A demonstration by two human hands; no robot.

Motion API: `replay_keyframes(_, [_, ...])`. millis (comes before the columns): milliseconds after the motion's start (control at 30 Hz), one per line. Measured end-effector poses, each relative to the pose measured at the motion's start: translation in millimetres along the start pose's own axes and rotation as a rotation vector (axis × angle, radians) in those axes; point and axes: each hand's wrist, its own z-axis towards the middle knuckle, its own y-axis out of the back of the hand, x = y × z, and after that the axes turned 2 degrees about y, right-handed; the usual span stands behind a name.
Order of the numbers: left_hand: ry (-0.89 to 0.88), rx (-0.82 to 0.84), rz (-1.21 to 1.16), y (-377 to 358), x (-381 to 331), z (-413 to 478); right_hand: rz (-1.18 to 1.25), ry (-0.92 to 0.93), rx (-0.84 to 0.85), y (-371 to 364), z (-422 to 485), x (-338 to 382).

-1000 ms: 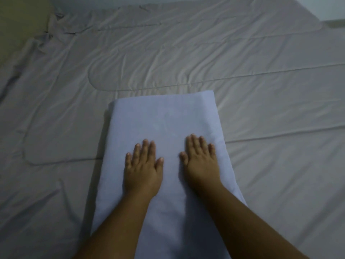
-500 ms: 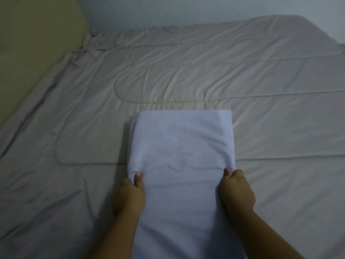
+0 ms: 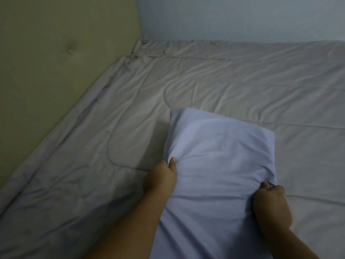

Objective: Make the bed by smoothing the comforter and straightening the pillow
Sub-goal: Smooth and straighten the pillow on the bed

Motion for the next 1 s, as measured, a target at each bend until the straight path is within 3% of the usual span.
replay_keyframes(333, [0.023, -0.232, 0.180, 184, 162, 178, 0.201, 0.100, 0.181, -216, -106, 200])
replay_keyframes(633, [-0.049, -0.468, 0.466, 337, 226, 250, 0.452, 0.141, 0.386, -349, -205, 331])
replay_keyframes(867, [-0.196, -0.541, 0.596, 342, 240, 260, 0.314, 0.328, 0.640, -417, -251, 352])
replay_keyframes(1000, [-0.177, -0.563, 0.578, 329, 241, 264, 0.141, 0.309, 0.605, -431, -241, 341])
